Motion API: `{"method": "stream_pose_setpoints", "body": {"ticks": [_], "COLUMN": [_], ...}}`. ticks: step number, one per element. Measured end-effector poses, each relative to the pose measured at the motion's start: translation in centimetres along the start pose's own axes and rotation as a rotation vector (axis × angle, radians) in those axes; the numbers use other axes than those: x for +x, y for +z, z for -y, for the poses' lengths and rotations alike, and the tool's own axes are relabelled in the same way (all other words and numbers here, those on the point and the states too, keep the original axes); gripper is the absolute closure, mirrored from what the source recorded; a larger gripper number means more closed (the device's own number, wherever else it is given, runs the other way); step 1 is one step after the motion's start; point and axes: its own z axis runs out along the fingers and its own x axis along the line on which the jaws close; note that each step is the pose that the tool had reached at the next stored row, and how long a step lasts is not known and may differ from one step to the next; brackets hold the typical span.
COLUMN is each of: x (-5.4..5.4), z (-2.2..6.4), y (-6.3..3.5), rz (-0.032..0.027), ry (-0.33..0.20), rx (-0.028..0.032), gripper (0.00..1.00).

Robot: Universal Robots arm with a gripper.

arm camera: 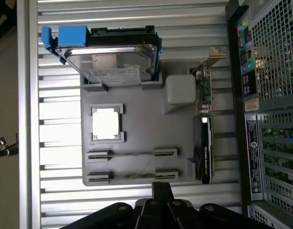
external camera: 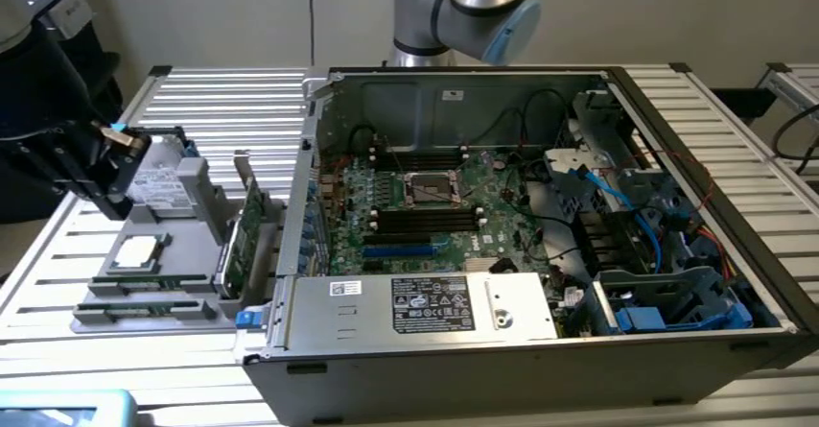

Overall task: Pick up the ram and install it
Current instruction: 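Reach for the ram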

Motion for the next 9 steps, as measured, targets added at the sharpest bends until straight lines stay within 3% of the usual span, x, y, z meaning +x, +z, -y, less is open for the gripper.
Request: {"method": "stream_pose_setpoints", "body": {"ticks": [3, 9], "x": [0.8, 1.0], "z": [0.13, -0.40], "y": [0.51, 1.28], "rz": [-0.0009, -0.0019], "ry": [0.000, -0.014], "rx": [0.0001, 0.0025], "gripper": [0.89, 0.89]}}
